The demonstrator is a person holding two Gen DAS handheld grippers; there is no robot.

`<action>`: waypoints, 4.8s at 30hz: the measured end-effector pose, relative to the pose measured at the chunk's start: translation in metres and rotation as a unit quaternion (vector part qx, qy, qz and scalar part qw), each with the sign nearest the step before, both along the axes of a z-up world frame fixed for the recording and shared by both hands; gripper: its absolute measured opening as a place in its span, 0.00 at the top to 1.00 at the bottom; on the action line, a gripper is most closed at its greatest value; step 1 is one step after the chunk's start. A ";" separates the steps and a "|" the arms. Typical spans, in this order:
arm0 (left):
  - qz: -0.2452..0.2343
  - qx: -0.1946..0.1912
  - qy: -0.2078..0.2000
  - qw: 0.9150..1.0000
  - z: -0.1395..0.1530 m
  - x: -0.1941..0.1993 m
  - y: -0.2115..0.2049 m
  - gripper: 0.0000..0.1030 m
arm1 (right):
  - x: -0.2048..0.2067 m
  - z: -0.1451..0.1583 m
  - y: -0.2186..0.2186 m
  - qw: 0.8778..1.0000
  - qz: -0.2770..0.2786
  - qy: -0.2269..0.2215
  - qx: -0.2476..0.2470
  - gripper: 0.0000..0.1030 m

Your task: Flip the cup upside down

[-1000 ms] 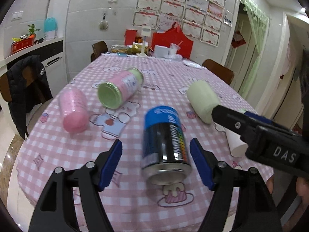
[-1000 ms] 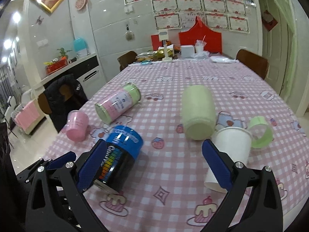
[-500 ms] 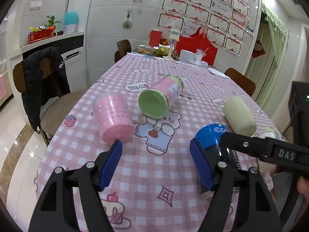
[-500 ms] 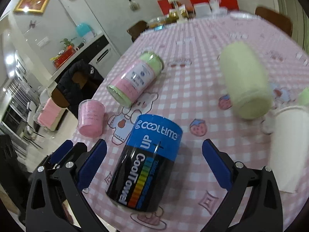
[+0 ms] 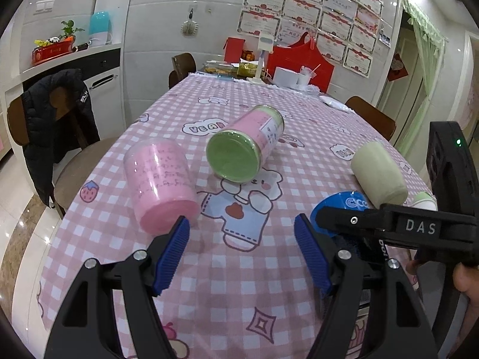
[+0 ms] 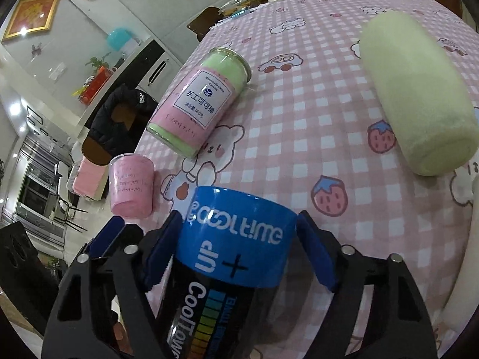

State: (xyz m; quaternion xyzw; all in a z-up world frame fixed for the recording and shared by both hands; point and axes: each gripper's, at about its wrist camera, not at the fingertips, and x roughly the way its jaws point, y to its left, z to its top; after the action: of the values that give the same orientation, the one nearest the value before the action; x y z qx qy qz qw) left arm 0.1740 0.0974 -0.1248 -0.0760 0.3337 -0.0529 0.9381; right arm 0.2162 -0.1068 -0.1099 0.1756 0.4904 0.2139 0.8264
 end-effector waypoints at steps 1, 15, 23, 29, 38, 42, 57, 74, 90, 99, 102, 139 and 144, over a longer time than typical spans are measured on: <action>0.000 -0.001 -0.001 1.000 0.001 0.000 0.000 0.31 | 0.000 0.001 0.001 1.000 0.002 -0.004 -0.003 0.30; 0.006 -0.016 -0.020 1.000 0.015 -0.013 -0.013 0.31 | -0.038 0.046 0.005 0.972 -0.012 -0.187 -0.144 0.32; 0.004 -0.014 -0.023 1.000 0.017 -0.022 -0.021 0.31 | -0.048 0.046 0.009 0.947 -0.014 -0.247 -0.204 0.33; 0.008 -0.011 -0.023 1.000 0.018 -0.027 -0.023 0.31 | -0.051 0.043 0.005 0.949 -0.014 -0.253 -0.190 0.33; 0.021 -0.003 -0.035 0.999 0.028 -0.043 -0.020 0.31 | -0.065 0.045 0.001 0.955 -0.018 -0.250 -0.161 0.25; 0.017 -0.002 -0.043 0.999 0.035 -0.051 -0.023 0.31 | -0.075 0.047 -0.009 0.956 -0.029 -0.250 -0.148 0.22; 0.001 0.022 -0.079 0.997 0.062 -0.092 -0.049 0.27 | -0.127 0.067 -0.039 0.941 -0.063 -0.300 -0.145 0.11; 0.011 0.074 -0.176 0.982 0.109 -0.152 -0.079 0.20 | -0.191 0.106 -0.056 0.890 -0.100 -0.406 -0.184 0.08; 0.019 0.091 -0.239 0.967 0.123 -0.172 -0.090 0.20 | -0.202 0.106 -0.068 0.885 -0.110 -0.421 -0.168 0.08; 0.029 0.105 -0.260 0.959 0.122 -0.177 -0.096 0.20 | -0.206 0.104 -0.070 0.878 -0.116 -0.431 -0.172 0.08; 0.030 0.106 -0.265 0.958 0.122 -0.179 -0.096 0.19 | -0.207 0.104 -0.070 0.876 -0.118 -0.434 -0.173 0.08; 0.034 0.111 -0.272 0.955 0.124 -0.182 -0.094 0.20 | -0.207 0.103 -0.071 0.876 -0.119 -0.434 -0.172 0.08; 0.035 0.112 -0.273 0.955 0.125 -0.183 -0.094 0.20 | -0.208 0.103 -0.071 0.876 -0.119 -0.434 -0.172 0.08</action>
State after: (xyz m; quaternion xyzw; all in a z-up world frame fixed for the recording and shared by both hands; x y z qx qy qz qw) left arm -0.0087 0.0036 0.0002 0.0350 0.0655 -0.0007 0.9972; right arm 0.0085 -0.1776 -0.0069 -0.0227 0.0865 0.0814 0.9927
